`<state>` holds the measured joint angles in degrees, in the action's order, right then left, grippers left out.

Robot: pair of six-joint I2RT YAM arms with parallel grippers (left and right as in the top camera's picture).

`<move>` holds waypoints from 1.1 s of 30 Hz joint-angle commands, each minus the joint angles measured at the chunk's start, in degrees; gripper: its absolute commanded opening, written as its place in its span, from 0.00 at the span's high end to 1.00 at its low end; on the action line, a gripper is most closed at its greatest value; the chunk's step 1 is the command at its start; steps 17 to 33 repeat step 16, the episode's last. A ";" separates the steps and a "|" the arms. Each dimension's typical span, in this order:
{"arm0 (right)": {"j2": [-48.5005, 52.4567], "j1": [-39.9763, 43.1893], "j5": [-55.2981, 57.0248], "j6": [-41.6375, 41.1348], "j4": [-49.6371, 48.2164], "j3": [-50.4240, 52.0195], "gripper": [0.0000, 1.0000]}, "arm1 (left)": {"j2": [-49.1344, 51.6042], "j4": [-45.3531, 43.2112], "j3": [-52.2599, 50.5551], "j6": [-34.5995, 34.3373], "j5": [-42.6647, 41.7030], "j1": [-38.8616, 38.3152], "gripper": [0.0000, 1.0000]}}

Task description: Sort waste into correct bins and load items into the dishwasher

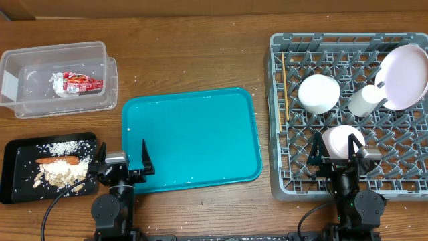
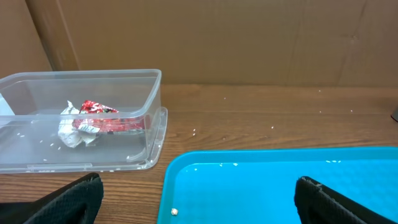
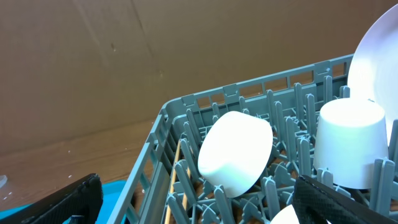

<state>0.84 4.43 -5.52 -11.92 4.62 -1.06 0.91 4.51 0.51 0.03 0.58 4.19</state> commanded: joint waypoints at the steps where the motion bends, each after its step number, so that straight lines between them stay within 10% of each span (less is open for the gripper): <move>1: -0.68 0.15 0.50 0.39 -0.24 0.59 0.00 | -0.70 -0.04 -0.20 0.85 -1.05 0.31 0.00; 33: -0.68 0.15 0.50 0.39 -0.24 0.59 0.00 | -0.70 -0.04 -0.20 0.85 -1.05 0.31 0.00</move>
